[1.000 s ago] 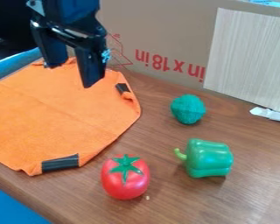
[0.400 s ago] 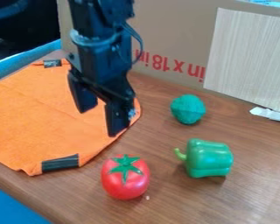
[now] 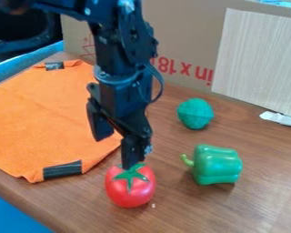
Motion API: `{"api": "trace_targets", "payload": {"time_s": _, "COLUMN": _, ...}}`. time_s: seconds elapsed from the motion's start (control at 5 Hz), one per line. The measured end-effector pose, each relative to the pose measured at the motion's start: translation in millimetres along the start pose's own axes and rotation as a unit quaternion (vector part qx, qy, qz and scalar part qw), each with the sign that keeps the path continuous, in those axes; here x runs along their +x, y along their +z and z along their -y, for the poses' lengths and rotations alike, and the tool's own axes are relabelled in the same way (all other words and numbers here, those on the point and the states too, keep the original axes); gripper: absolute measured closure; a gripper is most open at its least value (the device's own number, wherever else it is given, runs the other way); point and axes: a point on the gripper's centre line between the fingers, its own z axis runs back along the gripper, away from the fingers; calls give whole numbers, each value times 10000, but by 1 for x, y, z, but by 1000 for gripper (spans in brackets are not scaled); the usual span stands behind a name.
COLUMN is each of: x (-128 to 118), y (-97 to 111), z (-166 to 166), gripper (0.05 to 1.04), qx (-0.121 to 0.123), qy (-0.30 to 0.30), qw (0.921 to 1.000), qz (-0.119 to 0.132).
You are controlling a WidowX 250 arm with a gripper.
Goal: Put in to the red toy in the cloth
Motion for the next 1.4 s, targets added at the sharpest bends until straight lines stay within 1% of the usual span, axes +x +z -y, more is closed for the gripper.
{"api": "trace_targets", "payload": {"time_s": 0.2, "x": 0, "y": -8, "z": 8, "gripper": 84, "qx": -1, "qy": -194, "qw": 9998, "qz": -65}}
{"api": "trace_targets", "payload": {"time_s": 0.4, "x": 0, "y": -13, "z": 12, "gripper": 84, "qx": -57, "qy": -293, "qw": 9995, "qz": -101}}
{"api": "trace_targets", "payload": {"time_s": 0.6, "x": 0, "y": -16, "z": 17, "gripper": 84, "qx": -204, "qy": -411, "qw": 9988, "qz": -155}}
{"api": "trace_targets", "payload": {"time_s": 0.8, "x": 0, "y": -19, "z": 19, "gripper": 138, "qx": -233, "qy": -502, "qw": 9983, "qz": -187}}
{"api": "trace_targets", "payload": {"time_s": 1.0, "x": 1, "y": -20, "z": 21, "gripper": 424, "qx": -284, "qy": -468, "qw": 9984, "qz": -166}}
{"api": "trace_targets", "payload": {"time_s": 1.2, "x": 1, "y": -22, "z": 21, "gripper": 731, "qx": -275, "qy": -420, "qw": 9986, "qz": -145}}
{"api": "trace_targets", "payload": {"time_s": 1.4, "x": 0, "y": -23, "z": 21, "gripper": 944, "qx": -252, "qy": -402, "qw": 9988, "qz": -156}}
